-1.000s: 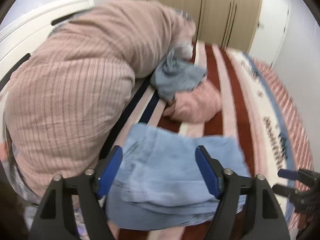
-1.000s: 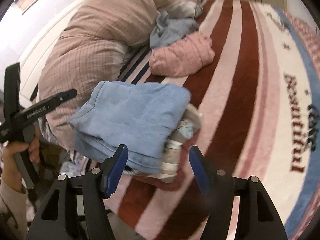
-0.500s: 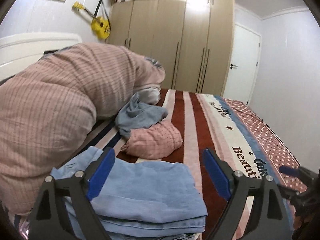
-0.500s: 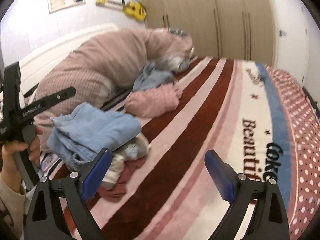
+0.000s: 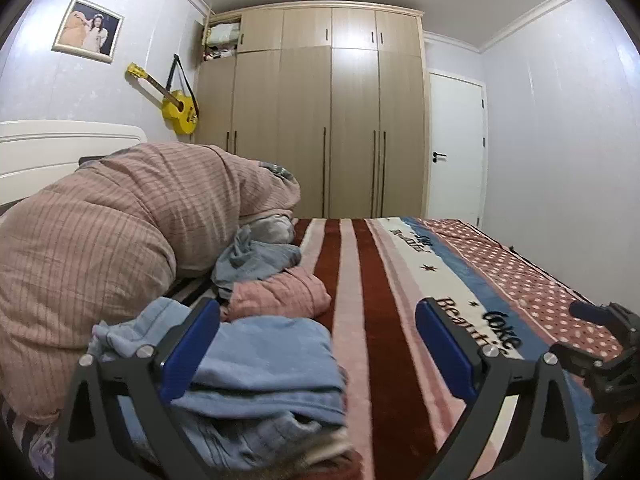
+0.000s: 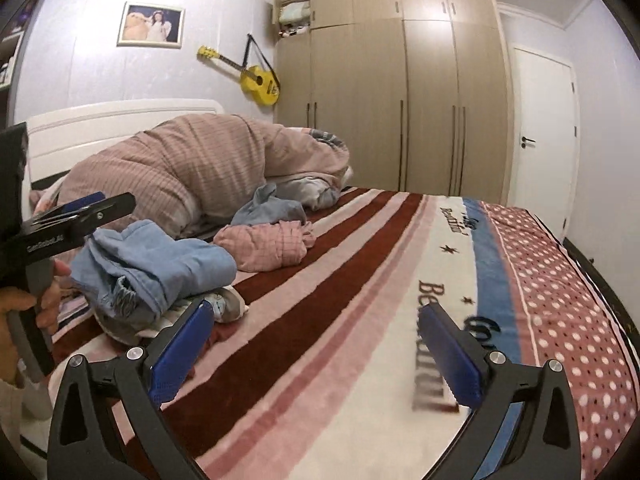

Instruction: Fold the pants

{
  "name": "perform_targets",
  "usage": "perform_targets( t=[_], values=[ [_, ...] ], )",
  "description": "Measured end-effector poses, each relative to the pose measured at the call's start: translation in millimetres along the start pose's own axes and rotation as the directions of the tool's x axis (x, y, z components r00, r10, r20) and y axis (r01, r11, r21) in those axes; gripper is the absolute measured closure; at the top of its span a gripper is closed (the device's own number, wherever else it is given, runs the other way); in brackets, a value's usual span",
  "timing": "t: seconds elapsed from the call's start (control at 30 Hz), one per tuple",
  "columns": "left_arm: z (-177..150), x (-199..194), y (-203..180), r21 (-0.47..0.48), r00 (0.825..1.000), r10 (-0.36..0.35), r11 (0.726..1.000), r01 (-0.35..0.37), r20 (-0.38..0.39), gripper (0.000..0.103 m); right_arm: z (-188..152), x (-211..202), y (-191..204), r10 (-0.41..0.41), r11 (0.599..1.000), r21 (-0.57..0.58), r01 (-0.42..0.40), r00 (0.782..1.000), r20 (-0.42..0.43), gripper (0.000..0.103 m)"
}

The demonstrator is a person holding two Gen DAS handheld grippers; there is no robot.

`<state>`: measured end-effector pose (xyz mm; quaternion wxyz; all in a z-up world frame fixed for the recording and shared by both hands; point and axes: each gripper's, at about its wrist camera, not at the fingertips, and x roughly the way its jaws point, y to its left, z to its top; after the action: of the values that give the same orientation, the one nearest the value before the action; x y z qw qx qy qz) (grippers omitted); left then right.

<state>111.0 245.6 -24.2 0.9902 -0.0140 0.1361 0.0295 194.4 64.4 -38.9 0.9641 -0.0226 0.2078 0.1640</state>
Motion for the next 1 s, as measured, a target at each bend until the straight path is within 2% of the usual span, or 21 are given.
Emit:
perform_targets(
  t=[0.37,1.0],
  values=[
    [-0.5,-52.7,-32.5,0.005,0.998,-0.052,0.999,0.051,0.021,0.005,-18.7,-53.6,-10.2,-0.028,0.997,0.065,0.029,0.999,-0.019,0.001],
    [-2.2,-68.4,-50.0,-0.012,0.996,-0.091,0.996,0.091,0.016,0.004,-31.0,-90.5,-27.9,-0.088,0.986,0.142,0.088,0.996,-0.009,0.001]
  ],
)
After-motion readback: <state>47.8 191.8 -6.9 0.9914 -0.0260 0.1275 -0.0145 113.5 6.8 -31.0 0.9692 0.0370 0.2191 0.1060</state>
